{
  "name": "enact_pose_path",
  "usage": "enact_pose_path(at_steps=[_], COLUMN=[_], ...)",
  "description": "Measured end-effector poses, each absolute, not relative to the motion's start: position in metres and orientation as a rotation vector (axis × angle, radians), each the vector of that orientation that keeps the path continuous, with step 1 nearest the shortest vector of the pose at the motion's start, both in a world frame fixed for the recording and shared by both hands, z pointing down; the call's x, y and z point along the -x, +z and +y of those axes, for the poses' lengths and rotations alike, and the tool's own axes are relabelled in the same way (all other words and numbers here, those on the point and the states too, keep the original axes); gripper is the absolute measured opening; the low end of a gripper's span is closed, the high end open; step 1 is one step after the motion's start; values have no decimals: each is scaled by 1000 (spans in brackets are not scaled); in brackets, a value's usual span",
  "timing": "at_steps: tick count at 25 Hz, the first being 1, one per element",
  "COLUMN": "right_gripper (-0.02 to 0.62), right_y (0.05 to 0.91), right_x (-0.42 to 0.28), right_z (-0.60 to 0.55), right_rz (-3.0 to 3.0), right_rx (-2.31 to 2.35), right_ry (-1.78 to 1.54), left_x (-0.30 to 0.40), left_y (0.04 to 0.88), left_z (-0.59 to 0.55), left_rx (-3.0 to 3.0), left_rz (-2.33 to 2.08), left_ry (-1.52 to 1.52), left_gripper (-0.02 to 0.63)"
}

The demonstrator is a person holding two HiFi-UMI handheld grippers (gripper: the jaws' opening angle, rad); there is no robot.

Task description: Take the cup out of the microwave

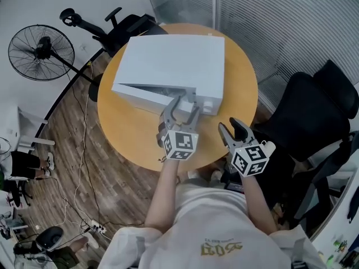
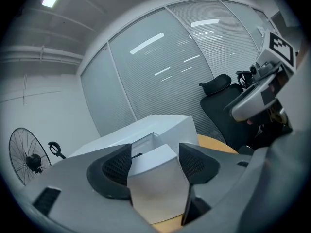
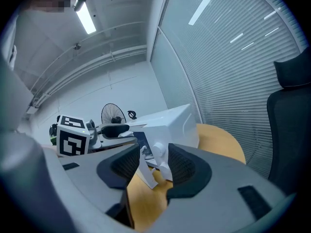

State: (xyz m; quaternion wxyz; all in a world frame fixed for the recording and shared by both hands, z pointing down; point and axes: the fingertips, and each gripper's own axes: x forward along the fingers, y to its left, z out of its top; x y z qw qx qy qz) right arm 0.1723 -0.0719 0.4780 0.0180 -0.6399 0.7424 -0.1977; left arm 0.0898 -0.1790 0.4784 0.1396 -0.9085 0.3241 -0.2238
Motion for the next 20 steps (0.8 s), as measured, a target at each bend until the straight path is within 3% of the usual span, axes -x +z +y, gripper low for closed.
enact_pose_path(at_steps=[20], right_gripper=[189], right_y=[476], right_x=[-159], right_z=[-73], right_rz=[2504], right_rx=[1826], right_ry=[-564], left_x=[-63], left_y=[477], left_z=[-162], left_rx=[2562], left_rz=[1164], left_ry=[-602], left_gripper=[273])
